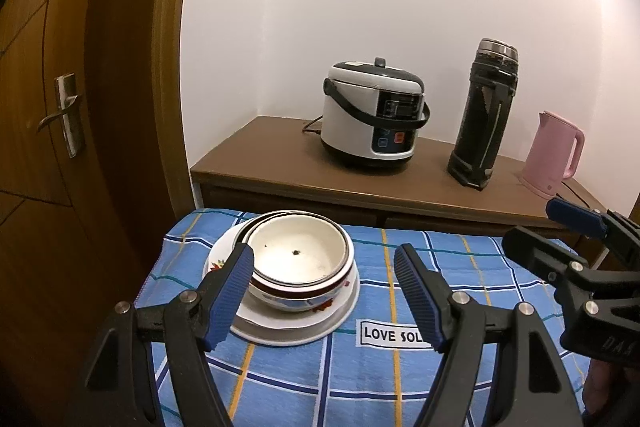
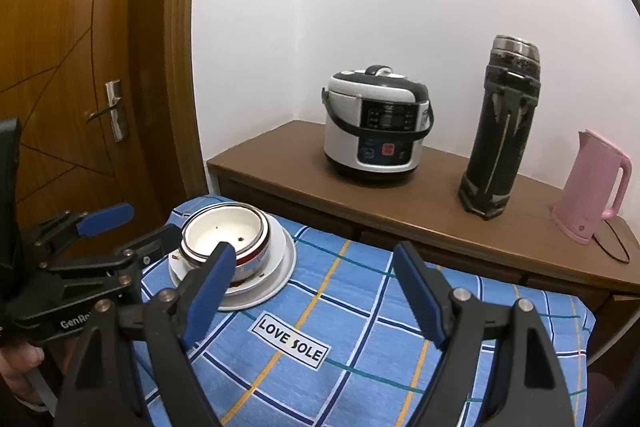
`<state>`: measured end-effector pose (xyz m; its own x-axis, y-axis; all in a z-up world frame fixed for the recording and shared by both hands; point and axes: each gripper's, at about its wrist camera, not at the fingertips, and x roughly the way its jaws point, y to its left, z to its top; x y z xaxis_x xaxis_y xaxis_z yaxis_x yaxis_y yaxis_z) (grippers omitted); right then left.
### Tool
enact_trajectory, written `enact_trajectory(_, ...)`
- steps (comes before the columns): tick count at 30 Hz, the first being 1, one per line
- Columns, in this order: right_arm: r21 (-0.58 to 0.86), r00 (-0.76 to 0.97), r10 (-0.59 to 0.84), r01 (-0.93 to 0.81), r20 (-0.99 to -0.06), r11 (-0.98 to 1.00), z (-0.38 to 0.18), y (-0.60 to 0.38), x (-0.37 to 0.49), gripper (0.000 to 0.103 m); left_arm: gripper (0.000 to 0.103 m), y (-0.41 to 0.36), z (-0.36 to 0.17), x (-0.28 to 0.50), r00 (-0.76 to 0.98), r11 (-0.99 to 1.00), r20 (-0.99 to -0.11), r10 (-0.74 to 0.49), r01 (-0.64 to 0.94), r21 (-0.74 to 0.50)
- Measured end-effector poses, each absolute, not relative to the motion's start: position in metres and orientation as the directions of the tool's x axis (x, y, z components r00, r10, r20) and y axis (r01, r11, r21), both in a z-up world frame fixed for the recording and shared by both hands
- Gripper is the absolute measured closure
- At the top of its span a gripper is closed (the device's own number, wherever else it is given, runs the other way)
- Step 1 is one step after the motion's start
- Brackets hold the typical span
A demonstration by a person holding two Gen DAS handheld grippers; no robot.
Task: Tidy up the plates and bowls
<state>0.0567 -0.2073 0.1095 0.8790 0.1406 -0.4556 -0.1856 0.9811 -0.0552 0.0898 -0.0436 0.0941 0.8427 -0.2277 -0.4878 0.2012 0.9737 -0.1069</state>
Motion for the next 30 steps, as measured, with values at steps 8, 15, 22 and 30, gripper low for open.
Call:
enact_trajectory(8,-0.062,0.894,0.128,-0.17,-0.429,0.983,0.115,-0.21,0.044,0.015,0.028,-0.052,0.098,0.081,0.843,0.973,-0.485,-0.23,0.213,-0.09)
enact_trajectory(15,-0.064,0.903,0.109,-0.149,-0.416,0.987,0.118,-0.216,0.039,0.013,0.028,-0.058,0.1,0.076,0.843,0.972,-0.487,-0.228,0.222,-0.071)
enact_trajectory(22,-0.074,0.908,0.101,-0.143,-0.407,0.987,0.12,-0.217,0.035,0.011,0.028,-0.062,0.099,0.077,0.828,0.969,-0.506,-0.24,0.235,-0.075)
enact_trajectory(30,-0.086,0.909,0.092,-0.138,-0.406,0.987,0.121,-0.217,0.035,0.01,0.028,-0.064,0.099,0.076,0.823,0.967,-0.513,-0.246,0.242,-0.077)
